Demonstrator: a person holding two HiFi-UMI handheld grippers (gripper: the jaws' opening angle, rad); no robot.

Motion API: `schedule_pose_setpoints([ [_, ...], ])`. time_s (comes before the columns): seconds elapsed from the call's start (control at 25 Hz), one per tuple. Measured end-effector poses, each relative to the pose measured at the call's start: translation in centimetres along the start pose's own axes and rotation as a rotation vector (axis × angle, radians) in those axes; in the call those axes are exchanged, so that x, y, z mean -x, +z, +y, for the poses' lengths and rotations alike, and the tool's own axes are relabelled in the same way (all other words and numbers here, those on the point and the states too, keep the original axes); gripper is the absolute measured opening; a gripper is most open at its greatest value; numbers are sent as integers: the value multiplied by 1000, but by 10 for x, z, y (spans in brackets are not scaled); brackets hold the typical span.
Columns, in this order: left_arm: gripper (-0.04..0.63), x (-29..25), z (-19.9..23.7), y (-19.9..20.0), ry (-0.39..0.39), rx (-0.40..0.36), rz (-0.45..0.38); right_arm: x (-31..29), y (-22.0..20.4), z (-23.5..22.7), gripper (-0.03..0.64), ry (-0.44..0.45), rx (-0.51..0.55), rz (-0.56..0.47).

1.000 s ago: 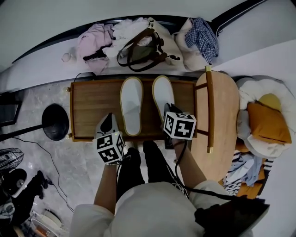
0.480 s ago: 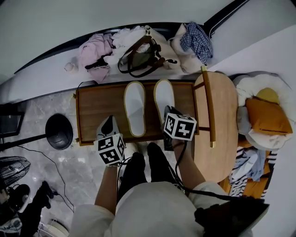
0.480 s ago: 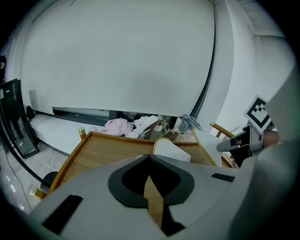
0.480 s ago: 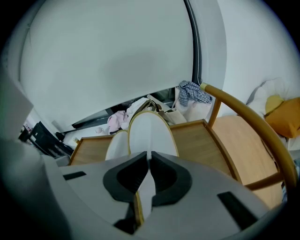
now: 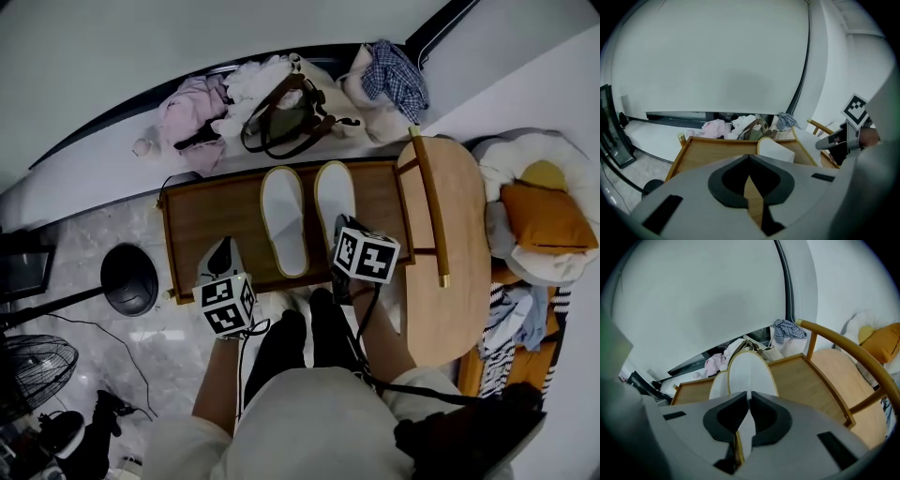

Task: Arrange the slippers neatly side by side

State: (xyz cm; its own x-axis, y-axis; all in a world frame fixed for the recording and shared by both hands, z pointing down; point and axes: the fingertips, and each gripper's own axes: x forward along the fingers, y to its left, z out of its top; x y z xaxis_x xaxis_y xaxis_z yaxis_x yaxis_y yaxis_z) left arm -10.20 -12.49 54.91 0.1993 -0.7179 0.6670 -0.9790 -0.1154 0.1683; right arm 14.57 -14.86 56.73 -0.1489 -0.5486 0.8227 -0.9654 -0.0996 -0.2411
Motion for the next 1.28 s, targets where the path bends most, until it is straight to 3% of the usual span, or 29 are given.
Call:
schedule_pose_setpoints([
  [0.68,17,-17,33,-18,14,5,61,-34,-10,0,44,-76,-29,29],
  [1.28,17,-23,36,-35,16,23,91,-56,-22,3,44,-48,-31,50],
])
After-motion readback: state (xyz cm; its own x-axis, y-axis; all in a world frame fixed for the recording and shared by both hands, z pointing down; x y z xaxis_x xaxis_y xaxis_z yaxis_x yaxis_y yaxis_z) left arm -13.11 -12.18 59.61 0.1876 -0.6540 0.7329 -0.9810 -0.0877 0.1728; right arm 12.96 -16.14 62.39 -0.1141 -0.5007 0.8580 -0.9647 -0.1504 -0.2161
